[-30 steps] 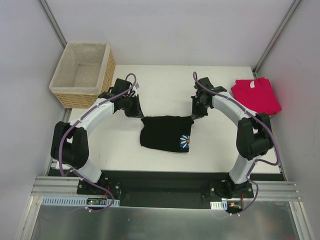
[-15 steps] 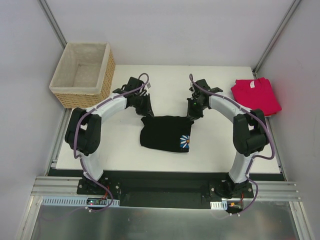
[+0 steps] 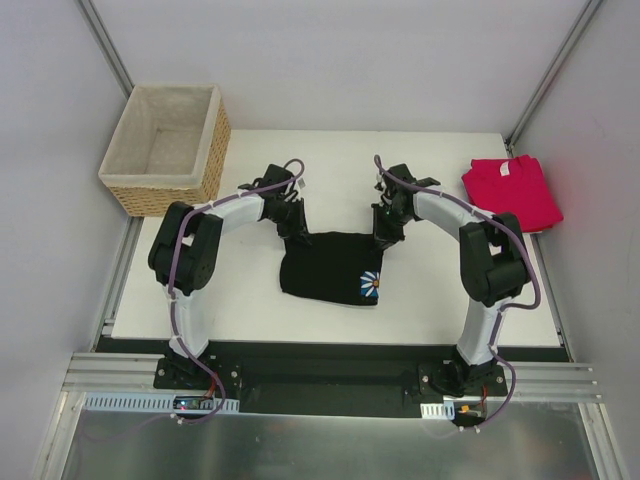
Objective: Fold and stack the t-shirts
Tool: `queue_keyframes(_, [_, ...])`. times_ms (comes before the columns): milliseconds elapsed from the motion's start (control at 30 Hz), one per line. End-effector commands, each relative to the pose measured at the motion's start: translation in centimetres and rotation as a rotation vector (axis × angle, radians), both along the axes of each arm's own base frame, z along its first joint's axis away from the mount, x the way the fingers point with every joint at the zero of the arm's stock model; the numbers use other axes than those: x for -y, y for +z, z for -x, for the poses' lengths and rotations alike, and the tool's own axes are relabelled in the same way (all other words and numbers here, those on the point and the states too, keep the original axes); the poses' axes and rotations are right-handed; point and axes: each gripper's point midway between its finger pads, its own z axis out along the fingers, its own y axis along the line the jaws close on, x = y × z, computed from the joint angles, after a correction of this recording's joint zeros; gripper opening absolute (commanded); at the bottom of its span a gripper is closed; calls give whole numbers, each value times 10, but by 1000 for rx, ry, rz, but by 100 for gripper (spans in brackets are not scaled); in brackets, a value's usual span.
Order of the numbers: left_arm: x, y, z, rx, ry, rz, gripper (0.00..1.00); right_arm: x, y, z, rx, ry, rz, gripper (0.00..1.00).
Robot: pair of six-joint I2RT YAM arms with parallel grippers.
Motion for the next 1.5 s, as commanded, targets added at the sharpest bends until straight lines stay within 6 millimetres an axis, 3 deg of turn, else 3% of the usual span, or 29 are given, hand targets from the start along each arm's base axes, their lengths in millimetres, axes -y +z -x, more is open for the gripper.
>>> queue_keyframes(0, [5,-7,-10,6,8,-10,0,-1,-1,9,-43,37,4,4])
queue_keyframes(233, [-8,-7,-19,33,50,-48,0,7,-7,14,-59,45,48,4])
queue_keyframes(433, [-46,-3,-11,38,113,-74,0,13,-14,12,-62,51,88,4])
queue_keyframes(600, [-72,-8,3,26,143,-102,0,24,-24,-2,-42,57,168,5])
queue_keyframes(700, [-77,-5,8,32,148,-104,0,34,-26,-11,-45,77,206,5])
queue_keyframes(933, [-75,2,7,29,158,-84,0,34,-11,-35,-1,65,174,5])
queue_keyframes(1033, [-73,9,6,41,152,-73,0,29,1,-39,24,64,145,5])
queue_keyframes(1133, [-74,27,4,80,141,-69,0,28,31,-40,94,51,119,6])
queue_keyframes(1167, [-74,36,0,108,133,-69,0,29,54,-39,146,41,101,6])
queue_keyframes(1333, [-72,84,-7,211,107,-45,0,36,119,-29,276,-4,56,10])
queue_keyframes(1433, [-74,98,-5,232,104,-46,9,42,143,-18,321,-21,55,15])
queue_keyframes(1467, [-75,103,-3,244,102,-43,16,49,145,-13,318,-31,75,17])
